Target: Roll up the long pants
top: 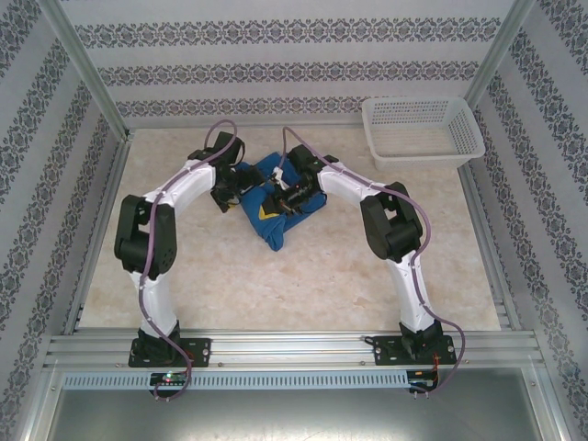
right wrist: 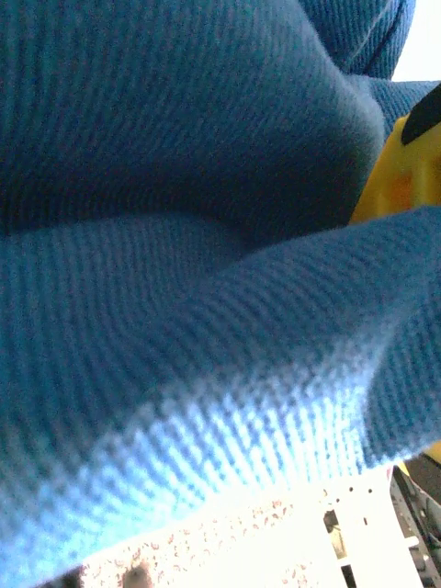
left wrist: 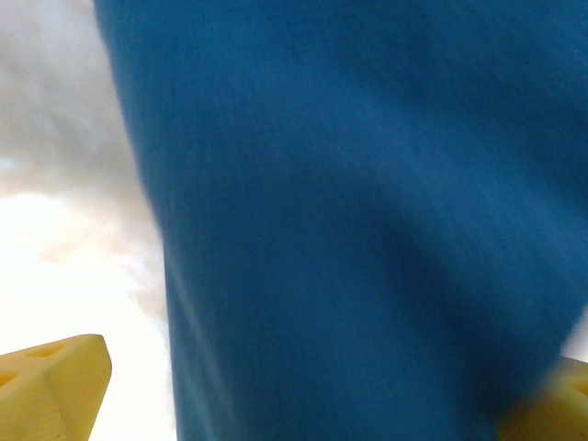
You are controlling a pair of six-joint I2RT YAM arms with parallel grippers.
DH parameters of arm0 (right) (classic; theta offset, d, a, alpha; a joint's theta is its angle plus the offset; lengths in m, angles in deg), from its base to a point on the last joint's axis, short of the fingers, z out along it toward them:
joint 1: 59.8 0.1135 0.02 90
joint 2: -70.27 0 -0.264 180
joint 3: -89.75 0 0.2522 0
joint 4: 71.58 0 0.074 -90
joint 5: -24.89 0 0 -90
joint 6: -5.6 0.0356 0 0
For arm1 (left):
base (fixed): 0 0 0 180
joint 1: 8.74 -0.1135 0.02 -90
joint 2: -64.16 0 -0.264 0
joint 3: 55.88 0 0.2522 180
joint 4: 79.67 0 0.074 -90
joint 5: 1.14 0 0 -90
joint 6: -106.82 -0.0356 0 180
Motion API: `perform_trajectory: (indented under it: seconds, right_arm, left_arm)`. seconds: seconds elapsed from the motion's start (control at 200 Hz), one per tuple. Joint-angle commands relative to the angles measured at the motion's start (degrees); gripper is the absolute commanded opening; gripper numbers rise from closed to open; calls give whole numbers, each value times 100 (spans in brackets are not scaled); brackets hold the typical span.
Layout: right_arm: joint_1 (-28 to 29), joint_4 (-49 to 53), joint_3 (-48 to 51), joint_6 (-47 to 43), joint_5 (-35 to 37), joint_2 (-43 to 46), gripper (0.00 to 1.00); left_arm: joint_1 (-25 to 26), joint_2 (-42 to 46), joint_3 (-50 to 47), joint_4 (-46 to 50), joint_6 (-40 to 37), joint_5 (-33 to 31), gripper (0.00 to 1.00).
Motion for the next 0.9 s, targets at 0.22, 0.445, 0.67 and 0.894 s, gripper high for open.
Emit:
perform_trajectory:
  seconds: [0.22, 0.445, 0.67, 0.894]
  right_arm:
    - [-72, 929, 361, -596, -377, 400, 0]
    - [-7, 1780, 387, -1381, 1630, 852, 77]
    - [1122, 2274, -68, -1603, 5455, 1752, 98]
    - [2600, 2170, -244, -1611, 8355, 1585, 98]
  left_arm:
    - [-24, -860, 923, 3, -159, -790, 93]
    - [-25, -1078, 1177, 207, -161, -639, 0]
    - [-19, -1244, 1467, 540, -161, -474, 0]
    - [-26, -1276, 1600, 776, -8, -251, 0]
